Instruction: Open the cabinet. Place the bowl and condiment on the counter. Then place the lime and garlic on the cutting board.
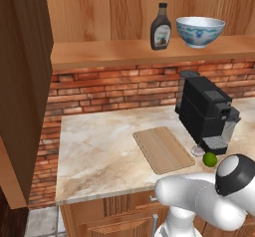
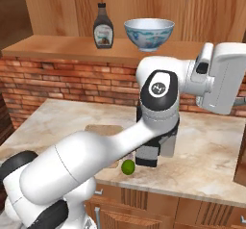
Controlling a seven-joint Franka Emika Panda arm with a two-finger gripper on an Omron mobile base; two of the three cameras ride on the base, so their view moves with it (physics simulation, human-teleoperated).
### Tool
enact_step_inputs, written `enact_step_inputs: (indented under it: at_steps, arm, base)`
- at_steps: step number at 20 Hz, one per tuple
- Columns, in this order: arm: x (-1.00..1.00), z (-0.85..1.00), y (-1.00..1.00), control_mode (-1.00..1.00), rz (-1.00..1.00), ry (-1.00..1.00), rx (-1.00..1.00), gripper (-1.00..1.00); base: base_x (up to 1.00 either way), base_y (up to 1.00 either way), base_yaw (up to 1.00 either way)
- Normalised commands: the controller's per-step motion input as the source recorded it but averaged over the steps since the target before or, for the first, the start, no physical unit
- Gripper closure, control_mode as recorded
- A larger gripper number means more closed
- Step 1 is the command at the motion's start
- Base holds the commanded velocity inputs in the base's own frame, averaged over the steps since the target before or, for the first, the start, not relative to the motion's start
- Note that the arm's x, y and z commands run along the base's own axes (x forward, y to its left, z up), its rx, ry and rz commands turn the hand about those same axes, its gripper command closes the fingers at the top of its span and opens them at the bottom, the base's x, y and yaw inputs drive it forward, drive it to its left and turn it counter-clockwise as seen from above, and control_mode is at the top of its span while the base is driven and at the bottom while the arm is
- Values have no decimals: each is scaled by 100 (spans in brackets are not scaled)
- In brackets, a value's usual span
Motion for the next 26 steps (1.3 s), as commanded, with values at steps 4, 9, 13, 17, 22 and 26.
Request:
enact_step_inputs:
  at_steps: [4, 9, 13, 17, 22, 26]
  arm:
    - [14, -10, -22, -100, 0, 6, 0, -100]
    - [14, -2, -11, -100, 0, 3, 0, -100]
    - [5, 0, 55, -100, 0, 0, 0, -100]
    - [0, 10, 78, -100, -1, -3, 0, -100]
    - [1, 17, 74, -100, -6, -9, 0, -100]
    - [0, 14, 68, -100, -6, -12, 0, -100]
  base:
    - [0, 0, 0]
    - [0, 0, 0]
    - [0, 0, 0]
    - [0, 0, 0]
    - [0, 0, 0]
    - [0, 0, 0]
